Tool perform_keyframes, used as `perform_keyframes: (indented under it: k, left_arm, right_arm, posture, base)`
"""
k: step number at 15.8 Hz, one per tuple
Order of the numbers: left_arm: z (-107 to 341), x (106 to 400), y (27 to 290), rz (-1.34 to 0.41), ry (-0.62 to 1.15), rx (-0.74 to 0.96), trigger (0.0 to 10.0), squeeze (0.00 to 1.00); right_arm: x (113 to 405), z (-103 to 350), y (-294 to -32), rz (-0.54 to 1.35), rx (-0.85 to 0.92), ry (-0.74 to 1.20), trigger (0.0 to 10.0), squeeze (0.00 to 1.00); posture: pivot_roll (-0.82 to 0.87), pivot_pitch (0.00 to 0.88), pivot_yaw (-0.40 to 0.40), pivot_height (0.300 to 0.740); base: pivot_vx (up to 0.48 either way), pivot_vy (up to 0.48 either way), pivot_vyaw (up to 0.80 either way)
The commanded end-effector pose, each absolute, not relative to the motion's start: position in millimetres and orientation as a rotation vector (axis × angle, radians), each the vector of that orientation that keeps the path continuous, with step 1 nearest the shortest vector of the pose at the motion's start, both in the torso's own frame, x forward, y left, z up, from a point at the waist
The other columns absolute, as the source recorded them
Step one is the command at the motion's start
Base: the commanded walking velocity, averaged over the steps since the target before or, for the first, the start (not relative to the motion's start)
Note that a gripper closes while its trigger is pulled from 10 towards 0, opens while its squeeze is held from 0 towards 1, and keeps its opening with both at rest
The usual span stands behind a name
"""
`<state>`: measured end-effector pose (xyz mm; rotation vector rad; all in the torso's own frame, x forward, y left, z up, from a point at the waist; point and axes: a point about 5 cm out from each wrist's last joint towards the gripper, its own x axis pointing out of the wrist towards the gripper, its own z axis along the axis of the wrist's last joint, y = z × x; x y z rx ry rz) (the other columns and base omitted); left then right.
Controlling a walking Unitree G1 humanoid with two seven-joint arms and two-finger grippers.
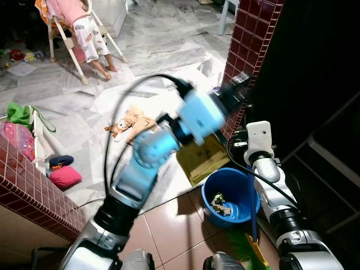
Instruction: Sweep floor
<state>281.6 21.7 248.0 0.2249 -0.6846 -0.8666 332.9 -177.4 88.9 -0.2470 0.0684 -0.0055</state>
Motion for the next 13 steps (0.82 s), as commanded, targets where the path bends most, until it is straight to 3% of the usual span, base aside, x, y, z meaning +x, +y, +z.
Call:
perform_keyframes:
  k: [1, 2, 3, 6, 8, 10, 13]
  left_arm:
    - [282.8, 283.5, 37.0, -0.744, -0.822, 0.184, 10.0, 0.0]
    - [286.6, 286.2, 41.8, -0.71, -0.825, 0.166, 10.0, 0.0]
    - [301.8, 296.4, 64.3, -0.562, -0.835, 0.102, 10.0, 0.0]
    - [314.0, 308.6, 113.9, -0.276, -0.826, 0.144, 10.0, 0.0]
    - [280.6, 318.8, 149.3, -0.067, -0.633, 0.115, 10.0, 0.0]
    - [230.0, 319.3, 168.7, 0.094, -0.398, 0.067, 10.0, 0.0]
    - [200.7, 312.5, 160.4, 0.088, -0.306, 0.025, 10.0, 0.0]
  right_arm:
    - [338.4, 98.2, -174.3, -0.005, -0.227, 0.025, 10.0, 0.0]
    - [338.7, 98.2, -174.4, -0.004, -0.226, 0.024, 10.0, 0.0]
    - [340.9, 99.7, -176.8, -0.006, -0.229, 0.023, 10.0, 0.0]
    - [347.8, 106.0, -181.1, -0.008, -0.229, 0.014, 10.0, 0.0]
    - [352.3, 111.4, -181.1, 0.0, -0.22, -0.001, 10.0, 0.0]
    - [354.8, 115.1, -178.7, 0.013, -0.215, -0.016, 10.0, 0.0]
    - [355.6, 116.3, -174.8, 0.021, -0.204, -0.027, 10.0, 0.0]
  posture:
    - [-0.02, 0.026, 0.023, 0.731]
    - [-0.02, 0.027, 0.02, 0.731]
    - [-0.01, 0.027, 0.019, 0.731]
    - [0.0, 0.031, 0.014, 0.731]
    - [0.0, 0.038, 0.007, 0.731]
    - [0.0, 0.045, 0.003, 0.731]
    - [0.0, 0.056, -0.003, 0.731]
  base:
    - [0.0, 0.0, 0.0]
    - [0.0, 0.0, 0.0]
    - [0.0, 0.0, 0.0]
    - [0.0, 0.0, 0.0]
    - [0.0, 0.0, 0.0]
    - [0.0, 0.0, 0.0]
    - [0.0, 0.0, 0.0]
